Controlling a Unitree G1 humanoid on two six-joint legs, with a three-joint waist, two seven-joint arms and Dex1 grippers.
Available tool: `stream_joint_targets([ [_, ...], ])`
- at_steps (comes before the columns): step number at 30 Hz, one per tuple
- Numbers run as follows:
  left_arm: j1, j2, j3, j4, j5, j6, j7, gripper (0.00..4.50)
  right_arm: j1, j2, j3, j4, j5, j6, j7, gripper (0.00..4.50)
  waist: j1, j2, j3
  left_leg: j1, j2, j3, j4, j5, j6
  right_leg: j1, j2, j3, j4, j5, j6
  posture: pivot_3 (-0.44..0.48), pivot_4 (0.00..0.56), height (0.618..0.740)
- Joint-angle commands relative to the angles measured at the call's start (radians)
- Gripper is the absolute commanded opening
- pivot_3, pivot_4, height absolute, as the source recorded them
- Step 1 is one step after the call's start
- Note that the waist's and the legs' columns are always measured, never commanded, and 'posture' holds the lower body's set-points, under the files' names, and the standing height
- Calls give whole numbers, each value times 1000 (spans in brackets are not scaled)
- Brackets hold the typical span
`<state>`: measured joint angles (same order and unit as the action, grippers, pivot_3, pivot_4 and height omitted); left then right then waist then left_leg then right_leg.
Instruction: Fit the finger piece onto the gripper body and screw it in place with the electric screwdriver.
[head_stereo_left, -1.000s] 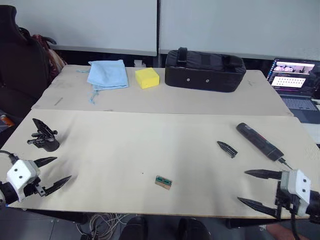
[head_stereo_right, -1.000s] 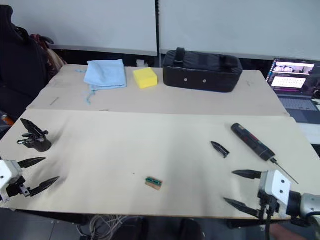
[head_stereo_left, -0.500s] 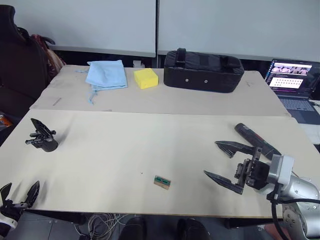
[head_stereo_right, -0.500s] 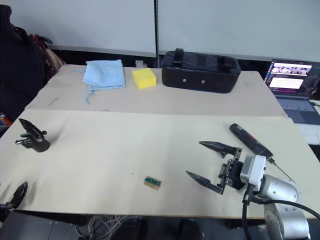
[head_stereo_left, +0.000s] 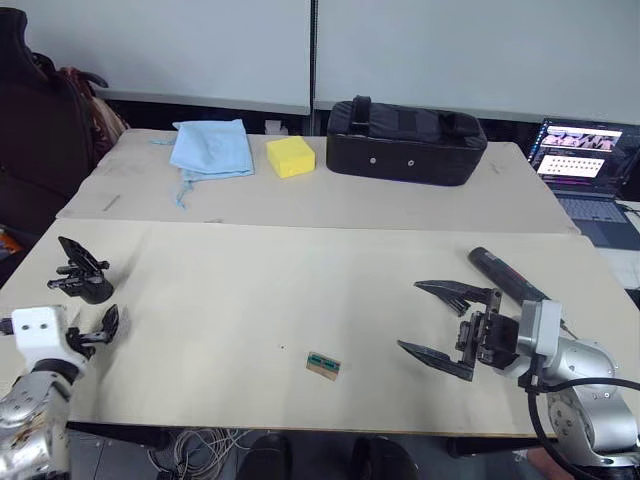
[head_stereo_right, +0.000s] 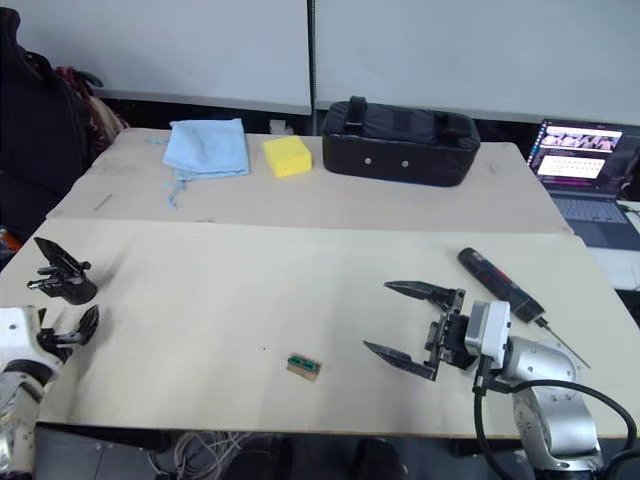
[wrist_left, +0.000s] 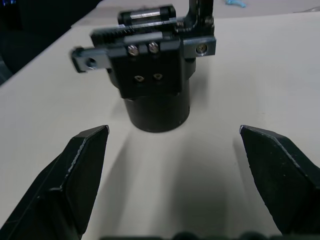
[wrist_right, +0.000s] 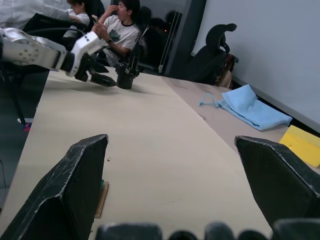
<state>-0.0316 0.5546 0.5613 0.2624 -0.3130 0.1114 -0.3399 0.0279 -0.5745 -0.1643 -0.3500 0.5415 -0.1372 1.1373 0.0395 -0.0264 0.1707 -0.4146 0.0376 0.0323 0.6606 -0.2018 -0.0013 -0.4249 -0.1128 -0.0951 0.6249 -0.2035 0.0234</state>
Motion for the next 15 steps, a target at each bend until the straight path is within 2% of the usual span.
stream_joint_targets([
  [1, -87, 23, -25, 134, 40, -79, 10, 4466, 19, 2, -12, -7, 0, -43, 1, 4500, 2, 0, 0, 0, 0, 0, 0, 0, 0, 0, 0, 0, 1, 0, -1, 0, 150, 740],
  [12, -284, 62, -81, 432, 95, -194, 34, 4466, 52, -21, -36, 5, 13, -53, 12, 4500, 5, 0, 0, 1, 2, 1, 0, 0, -1, 0, 1, 0, 1, 1, -2, 0, 150, 740],
  [15, -324, 72, -75, 508, 95, -231, 53, 3633, 53, -23, -35, 6, 11, -50, 10, 4500, 4, 0, 0, 1, 2, 1, 0, 0, 0, 0, 1, 0, 1, 1, -2, 0, 150, 740],
])
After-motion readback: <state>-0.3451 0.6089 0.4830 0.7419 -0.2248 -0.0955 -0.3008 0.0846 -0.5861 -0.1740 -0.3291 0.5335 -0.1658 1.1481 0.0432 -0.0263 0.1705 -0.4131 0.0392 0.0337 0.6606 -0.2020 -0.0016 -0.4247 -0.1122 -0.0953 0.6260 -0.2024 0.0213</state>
